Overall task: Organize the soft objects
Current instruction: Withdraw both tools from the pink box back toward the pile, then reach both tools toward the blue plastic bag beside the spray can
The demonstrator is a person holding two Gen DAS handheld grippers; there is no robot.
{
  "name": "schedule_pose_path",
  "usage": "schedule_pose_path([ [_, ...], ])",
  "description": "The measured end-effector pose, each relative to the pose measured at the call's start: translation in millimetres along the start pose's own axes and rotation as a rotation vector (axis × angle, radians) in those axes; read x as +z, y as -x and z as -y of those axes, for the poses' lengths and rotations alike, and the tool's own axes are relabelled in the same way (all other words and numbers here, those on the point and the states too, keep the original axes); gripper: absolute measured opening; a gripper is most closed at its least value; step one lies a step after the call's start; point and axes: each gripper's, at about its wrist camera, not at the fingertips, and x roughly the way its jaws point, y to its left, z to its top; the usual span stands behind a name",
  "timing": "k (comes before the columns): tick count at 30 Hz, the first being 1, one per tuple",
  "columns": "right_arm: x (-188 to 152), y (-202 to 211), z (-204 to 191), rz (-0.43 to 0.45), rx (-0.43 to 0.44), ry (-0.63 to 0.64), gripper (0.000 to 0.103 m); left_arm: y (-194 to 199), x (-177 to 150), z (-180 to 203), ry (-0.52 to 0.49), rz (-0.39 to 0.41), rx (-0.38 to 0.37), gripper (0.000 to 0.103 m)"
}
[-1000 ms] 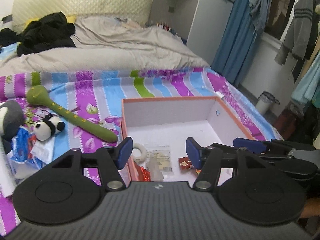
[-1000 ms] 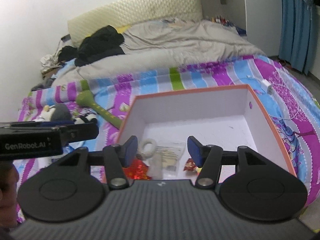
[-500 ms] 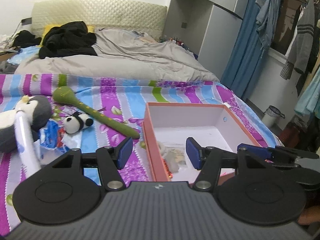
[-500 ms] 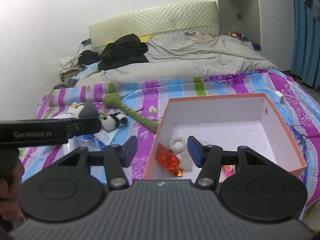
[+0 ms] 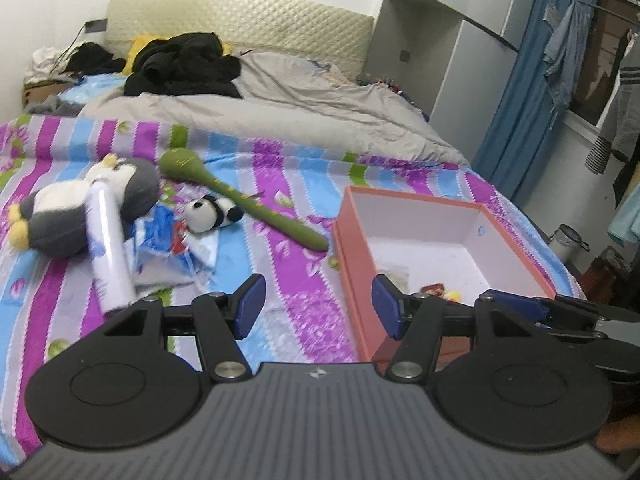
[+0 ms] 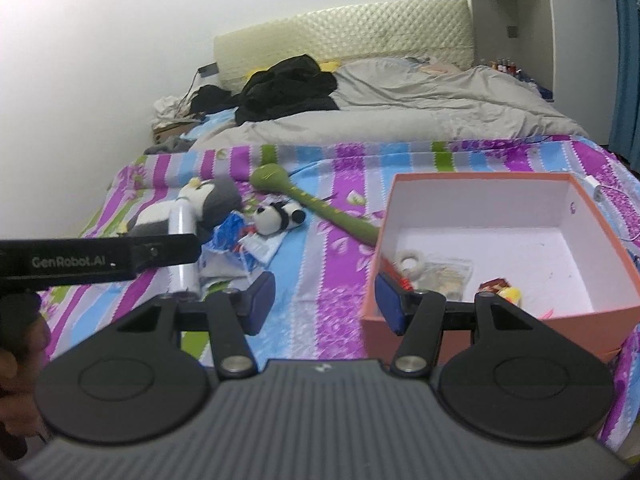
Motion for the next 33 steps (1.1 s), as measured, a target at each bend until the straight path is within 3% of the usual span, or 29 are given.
schedule_pose_path([
  [14, -26, -17, -42, -0.069, 0.079, 0.042, 0.058, 19, -42, -50, 0.081, -0.051, 0.082, 0.065],
  [33, -15, -67, -55, -0.125, 0.123, 0.056, 0.058, -20, -29, -91, 0.137, -0.092, 0.126, 0.065],
])
